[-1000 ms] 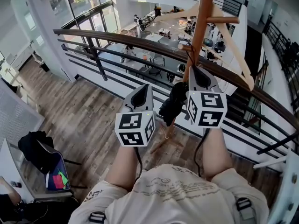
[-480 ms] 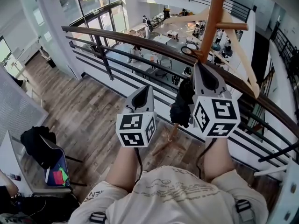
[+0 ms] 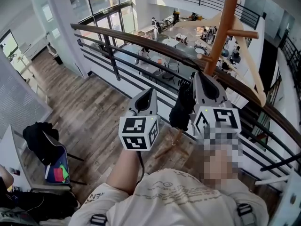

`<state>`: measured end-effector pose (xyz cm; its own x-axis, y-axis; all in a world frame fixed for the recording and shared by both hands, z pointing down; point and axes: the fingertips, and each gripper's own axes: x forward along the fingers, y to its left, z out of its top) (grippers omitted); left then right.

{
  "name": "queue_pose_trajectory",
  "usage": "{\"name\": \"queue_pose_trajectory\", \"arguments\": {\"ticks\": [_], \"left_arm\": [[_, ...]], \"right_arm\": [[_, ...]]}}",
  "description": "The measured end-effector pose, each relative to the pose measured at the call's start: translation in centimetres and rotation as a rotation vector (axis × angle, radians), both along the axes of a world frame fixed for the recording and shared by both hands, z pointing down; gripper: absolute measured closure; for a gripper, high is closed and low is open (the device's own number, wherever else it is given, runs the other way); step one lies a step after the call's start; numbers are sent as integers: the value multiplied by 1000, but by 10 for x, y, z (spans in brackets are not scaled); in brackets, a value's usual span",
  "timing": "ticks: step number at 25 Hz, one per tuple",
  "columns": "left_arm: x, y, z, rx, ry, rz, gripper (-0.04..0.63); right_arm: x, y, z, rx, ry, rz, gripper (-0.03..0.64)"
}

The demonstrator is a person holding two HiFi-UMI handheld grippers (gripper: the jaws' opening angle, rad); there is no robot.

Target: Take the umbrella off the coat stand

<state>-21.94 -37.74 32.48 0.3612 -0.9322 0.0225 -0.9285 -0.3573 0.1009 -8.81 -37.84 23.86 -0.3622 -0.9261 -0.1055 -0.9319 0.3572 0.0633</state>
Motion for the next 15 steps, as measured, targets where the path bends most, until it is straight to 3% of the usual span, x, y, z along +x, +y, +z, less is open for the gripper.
{"name": "queue_pose_trajectory", "arguments": {"ticks": [7, 15], "left_arm": [[-8, 4, 2, -13, -14, -6, 598], [-8, 7, 19, -38, -14, -10, 598]], "right_arm": [[-15, 2, 28, -61, -76, -61, 612], [-22, 5, 63, -78, -65, -56, 612]]}}
